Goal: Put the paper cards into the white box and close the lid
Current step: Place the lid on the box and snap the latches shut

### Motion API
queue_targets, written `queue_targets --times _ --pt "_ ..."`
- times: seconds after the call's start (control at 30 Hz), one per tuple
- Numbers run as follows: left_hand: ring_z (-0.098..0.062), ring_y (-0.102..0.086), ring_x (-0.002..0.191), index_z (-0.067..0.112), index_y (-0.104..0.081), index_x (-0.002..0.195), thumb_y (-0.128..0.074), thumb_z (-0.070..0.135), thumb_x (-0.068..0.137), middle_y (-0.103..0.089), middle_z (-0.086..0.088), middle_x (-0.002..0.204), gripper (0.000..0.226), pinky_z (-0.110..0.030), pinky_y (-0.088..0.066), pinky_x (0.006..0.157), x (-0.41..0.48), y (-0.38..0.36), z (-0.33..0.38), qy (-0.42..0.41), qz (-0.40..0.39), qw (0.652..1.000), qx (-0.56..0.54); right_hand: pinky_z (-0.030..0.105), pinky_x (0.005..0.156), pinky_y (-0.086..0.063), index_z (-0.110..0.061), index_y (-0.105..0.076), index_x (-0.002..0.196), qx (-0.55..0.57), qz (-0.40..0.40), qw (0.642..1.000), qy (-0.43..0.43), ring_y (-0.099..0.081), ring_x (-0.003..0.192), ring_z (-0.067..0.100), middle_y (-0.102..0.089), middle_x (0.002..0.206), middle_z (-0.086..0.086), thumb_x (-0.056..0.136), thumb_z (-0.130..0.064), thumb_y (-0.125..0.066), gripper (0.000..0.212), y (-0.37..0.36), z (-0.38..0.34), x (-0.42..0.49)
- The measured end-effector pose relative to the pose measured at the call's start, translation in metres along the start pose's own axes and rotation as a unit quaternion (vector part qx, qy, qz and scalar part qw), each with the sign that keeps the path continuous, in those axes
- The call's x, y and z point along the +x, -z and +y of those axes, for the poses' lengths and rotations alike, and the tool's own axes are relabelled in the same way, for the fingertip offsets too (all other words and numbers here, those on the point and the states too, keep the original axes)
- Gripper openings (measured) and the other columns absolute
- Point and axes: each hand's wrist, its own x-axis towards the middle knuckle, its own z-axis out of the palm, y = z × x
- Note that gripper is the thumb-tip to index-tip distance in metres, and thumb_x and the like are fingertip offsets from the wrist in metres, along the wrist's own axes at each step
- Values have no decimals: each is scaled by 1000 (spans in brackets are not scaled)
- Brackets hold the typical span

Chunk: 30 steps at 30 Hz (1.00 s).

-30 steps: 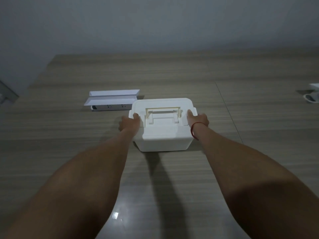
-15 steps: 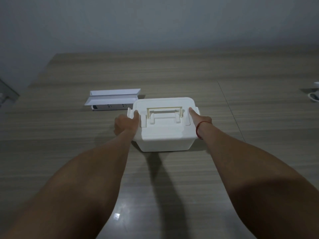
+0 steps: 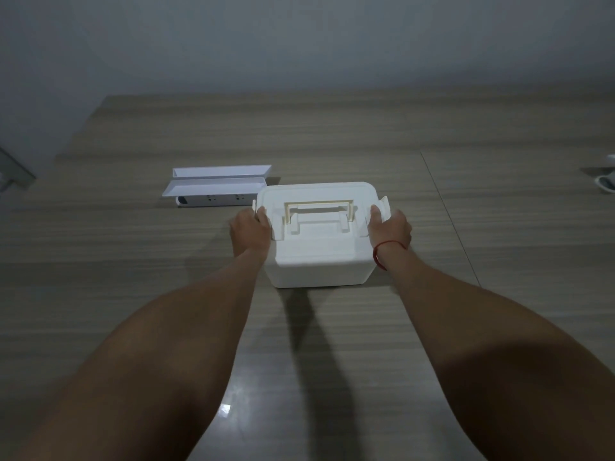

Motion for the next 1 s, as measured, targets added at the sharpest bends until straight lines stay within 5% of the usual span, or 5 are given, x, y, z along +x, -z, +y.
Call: queue_targets --times 0.27,0.4,0.63,0.87,1.0 --pt "-39 -56 111 -6 -58 114 -38 19 100 -63 -26 116 35 -42 -44 87 -6 -3 4 -20 12 1000 3 38 90 -48 -5 -60 120 -79 37 996 34 -58 116 37 -62 126 19 100 -31 -41 37 -1 -8 -8" --pt "-38 -56 115 -3 -56 121 -36 26 100 -60 -24 123 41 -41 -45 89 -5 -1 7 19 -9 1000 -13 39 97 -45 -5 -57 126 -30 28 999 -13 -56 121 37 -57 133 18 98 -30 -47 39 1 -16 -5" --pt "-36 -47 131 6 -34 145 -40 78 77 -47 -17 144 100 -45 -39 105 -6 4 25 133 -106 985 -40 46 110 -34 -8 -46 133 21 -38 997 -71 -43 130 32 -49 138 13 70 -77 -52 94 -10 -36 -10" --pt "-36 -50 126 6 -33 142 -53 61 78 -47 -17 141 87 -46 -45 100 -12 6 2 28 -138 990 -28 46 107 -39 -8 -39 138 20 -76 997 -6 -43 133 31 -46 142 12 66 -65 -67 95 -6 -17 -8" --pt "-36 -48 126 9 -33 142 -38 66 82 -47 -18 141 83 -46 -42 101 -16 9 5 53 -133 988 -62 44 108 -40 -8 -35 140 -6 -103 994 34 -43 134 30 -44 144 12 66 -48 -74 93 -1 -8 -6"
